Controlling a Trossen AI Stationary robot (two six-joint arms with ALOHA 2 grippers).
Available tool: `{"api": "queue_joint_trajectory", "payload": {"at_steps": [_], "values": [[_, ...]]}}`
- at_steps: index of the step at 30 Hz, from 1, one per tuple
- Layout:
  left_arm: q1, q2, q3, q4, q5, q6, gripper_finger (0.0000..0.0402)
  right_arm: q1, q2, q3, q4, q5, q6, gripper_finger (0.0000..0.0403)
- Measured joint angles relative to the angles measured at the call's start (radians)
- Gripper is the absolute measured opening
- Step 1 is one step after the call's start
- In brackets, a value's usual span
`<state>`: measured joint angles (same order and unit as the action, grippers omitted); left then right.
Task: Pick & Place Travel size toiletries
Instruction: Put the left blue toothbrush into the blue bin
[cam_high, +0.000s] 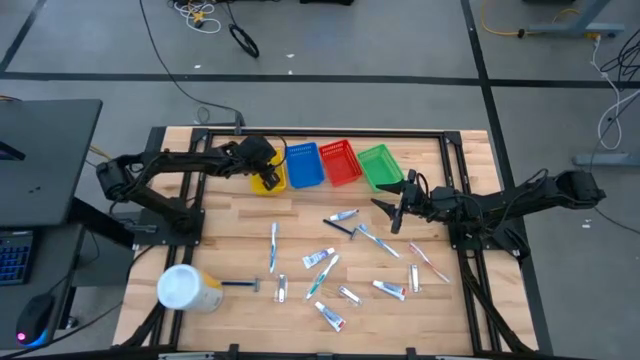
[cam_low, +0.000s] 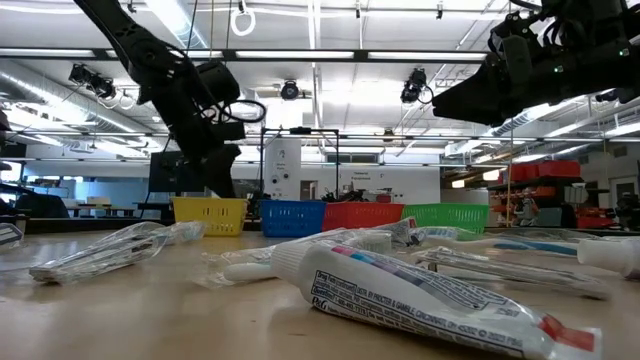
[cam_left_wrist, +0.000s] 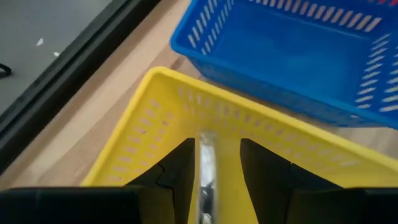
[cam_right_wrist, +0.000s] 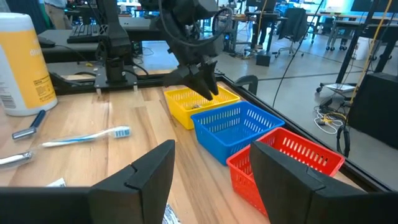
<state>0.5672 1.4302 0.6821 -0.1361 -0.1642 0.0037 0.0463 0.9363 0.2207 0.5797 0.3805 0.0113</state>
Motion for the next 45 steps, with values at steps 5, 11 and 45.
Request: {"api": "queue_joint_trajectory", "payload": {"at_steps": [5, 11, 45], "values": [[-0.057, -0.030, 0.051, -0.103, 0.001, -0.079, 0.0143, 0.000, 0.000, 0.000, -0.004, 0.000, 0.000, 0.0220], [-0.158, -0.085, 0.092, -0.215, 0.000, -0.246, 0.0142, 0.000, 0.000, 0.000, -0.016, 0.000, 0.005, 0.0220], [-0.741, -0.119, 0.047, -0.357, -0.047, -0.956, 0.0145, 0.000, 0.000, 0.000, -0.022, 0.000, 0.007, 0.0220]]}}
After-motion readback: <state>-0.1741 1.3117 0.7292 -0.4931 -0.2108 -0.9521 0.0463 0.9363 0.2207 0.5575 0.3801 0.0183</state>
